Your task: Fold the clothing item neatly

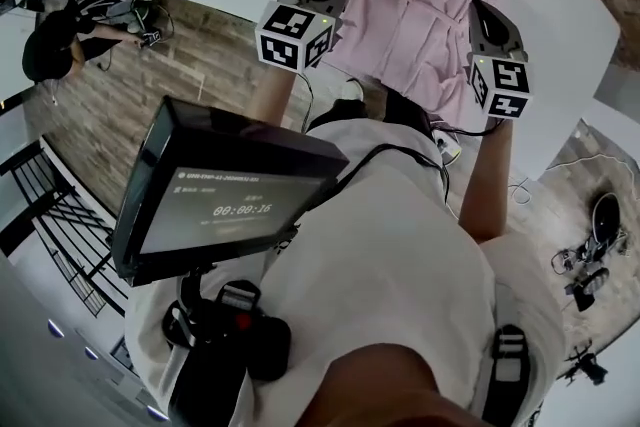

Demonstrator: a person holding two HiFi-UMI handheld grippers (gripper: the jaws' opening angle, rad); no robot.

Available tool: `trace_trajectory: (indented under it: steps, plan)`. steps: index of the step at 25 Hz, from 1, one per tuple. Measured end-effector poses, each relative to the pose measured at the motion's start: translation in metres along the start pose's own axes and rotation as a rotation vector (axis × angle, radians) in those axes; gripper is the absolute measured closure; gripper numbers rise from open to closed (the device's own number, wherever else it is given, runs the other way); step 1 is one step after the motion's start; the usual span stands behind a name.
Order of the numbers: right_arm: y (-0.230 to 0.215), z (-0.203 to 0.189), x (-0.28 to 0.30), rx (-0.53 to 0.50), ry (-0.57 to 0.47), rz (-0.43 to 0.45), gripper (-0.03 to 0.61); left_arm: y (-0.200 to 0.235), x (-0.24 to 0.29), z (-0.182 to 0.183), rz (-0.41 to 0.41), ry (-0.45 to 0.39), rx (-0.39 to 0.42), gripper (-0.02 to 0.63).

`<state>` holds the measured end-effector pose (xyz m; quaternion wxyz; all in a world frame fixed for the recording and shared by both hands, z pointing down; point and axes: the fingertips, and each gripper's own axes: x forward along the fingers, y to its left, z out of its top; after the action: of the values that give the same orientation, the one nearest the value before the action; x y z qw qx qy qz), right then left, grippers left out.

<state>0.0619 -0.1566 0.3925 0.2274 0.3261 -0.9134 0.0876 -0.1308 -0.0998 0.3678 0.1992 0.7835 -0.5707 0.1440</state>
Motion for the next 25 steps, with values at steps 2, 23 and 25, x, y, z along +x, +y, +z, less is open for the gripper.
trace_trajectory:
  steps: [2,23,25]
  plan:
    - [0.008,-0.002,-0.019,-0.003,-0.001,-0.031,0.574,-0.010,-0.017,-0.004,-0.021,-0.002,0.014,0.612]
    - [0.202,0.060,-0.023,-0.101,-0.056,0.149,0.574,0.062,-0.223,-0.091,0.217,-0.070,-0.083,0.612]
    - [0.217,0.059,-0.010,-0.119,-0.051,0.180,0.574,0.074,-0.233,-0.100,0.255,-0.079,-0.100,0.612]
